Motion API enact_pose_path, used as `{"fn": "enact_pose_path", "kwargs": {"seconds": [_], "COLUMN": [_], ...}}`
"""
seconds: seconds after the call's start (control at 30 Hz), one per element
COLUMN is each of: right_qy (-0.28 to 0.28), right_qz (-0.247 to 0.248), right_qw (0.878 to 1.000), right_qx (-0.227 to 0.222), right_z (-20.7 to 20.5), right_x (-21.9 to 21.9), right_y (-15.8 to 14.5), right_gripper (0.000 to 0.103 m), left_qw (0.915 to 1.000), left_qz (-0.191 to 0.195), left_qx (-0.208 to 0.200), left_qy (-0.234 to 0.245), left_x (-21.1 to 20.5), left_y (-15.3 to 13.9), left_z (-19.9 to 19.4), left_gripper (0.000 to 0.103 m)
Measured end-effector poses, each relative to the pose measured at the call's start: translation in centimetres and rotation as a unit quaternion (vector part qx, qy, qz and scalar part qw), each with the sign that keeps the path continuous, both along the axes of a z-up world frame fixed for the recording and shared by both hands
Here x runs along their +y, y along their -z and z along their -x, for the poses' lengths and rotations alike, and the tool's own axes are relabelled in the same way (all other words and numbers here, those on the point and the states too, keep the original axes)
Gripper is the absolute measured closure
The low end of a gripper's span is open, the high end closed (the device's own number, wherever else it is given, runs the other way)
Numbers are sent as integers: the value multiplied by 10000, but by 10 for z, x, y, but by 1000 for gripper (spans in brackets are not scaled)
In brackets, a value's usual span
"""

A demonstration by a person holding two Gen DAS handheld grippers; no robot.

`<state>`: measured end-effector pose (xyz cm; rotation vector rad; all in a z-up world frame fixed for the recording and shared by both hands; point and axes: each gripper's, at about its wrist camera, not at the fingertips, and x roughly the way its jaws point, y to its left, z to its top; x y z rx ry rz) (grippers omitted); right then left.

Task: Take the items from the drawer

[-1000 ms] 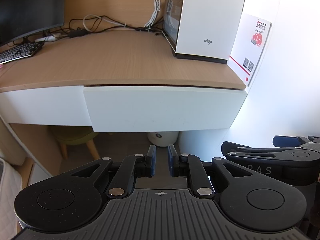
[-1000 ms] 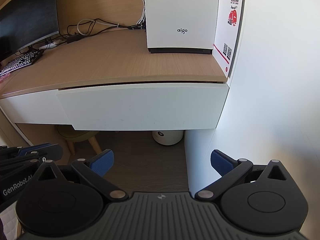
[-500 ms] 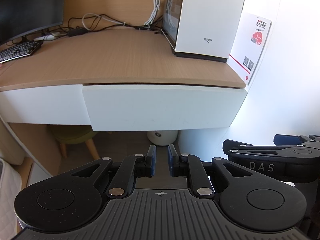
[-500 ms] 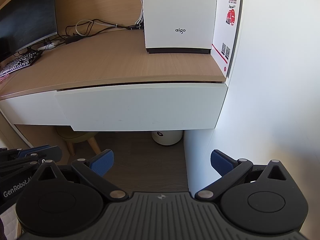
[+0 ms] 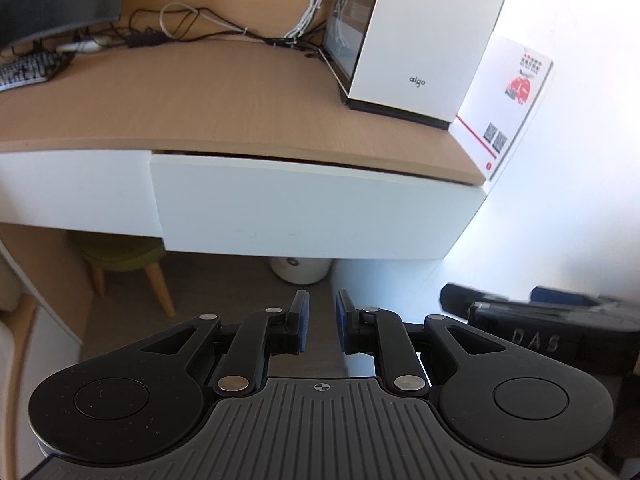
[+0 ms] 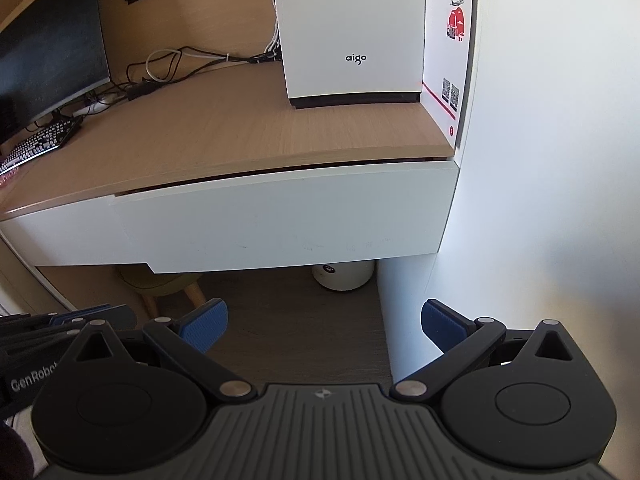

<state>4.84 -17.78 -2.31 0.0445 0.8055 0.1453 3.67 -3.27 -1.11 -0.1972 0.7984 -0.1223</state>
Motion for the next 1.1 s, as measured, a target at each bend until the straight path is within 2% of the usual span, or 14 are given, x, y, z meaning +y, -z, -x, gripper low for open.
{"fn": "enact_pose_path", "kwargs": {"seconds": [0.13,0.23,0.3,0.4,0.47,0.57,0.7,0.77,0.8,0.9,1.0,1.1], "right_qy": [47,130,189,270,369,361,113,-21,-81,-227,-388,-638], "right_qz": [-63,-81,-61,-29,32,99,263,355,344,227,292,326], "right_qw": [10000,9999,9998,9996,9991,9991,9992,9989,9989,9988,9985,9968], "right_qx": [49,55,22,-69,-184,-191,-272,-304,-308,-358,-234,-361], "right_z": [-8,-18,-24,-31,-33,-38,-52,-61,-68,-90,-113,-128], "right_x": [6,12,16,20,24,28,38,43,45,48,55,61], "right_y": [2,2,1,-3,-5,-7,-10,-8,-6,3,11,16], "right_gripper": [0,0,0,0,0,0,0,0,0,0,0,0], "left_qw": [9989,9938,9923,9960,9972,9983,9973,9947,9936,9922,9901,9883], "left_qz": [290,823,978,699,416,154,-608,-845,-838,-431,-190,-114], "left_qx": [99,365,264,-294,-490,-522,-411,-436,-522,-649,-290,-217], "left_qy": [360,646,714,471,376,206,-76,-380,-544,-972,-1360,-1506], "left_x": [10,23,32,42,47,55,62,73,82,111,130,141], "left_y": [3,9,10,5,0,-7,-6,2,5,14,23,27], "left_z": [-13,-25,-27,-24,-26,-33,-58,-71,-77,-94,-121,-142], "left_gripper": [87,87,87,87,87,87,87,87,87,86,86,86]}}
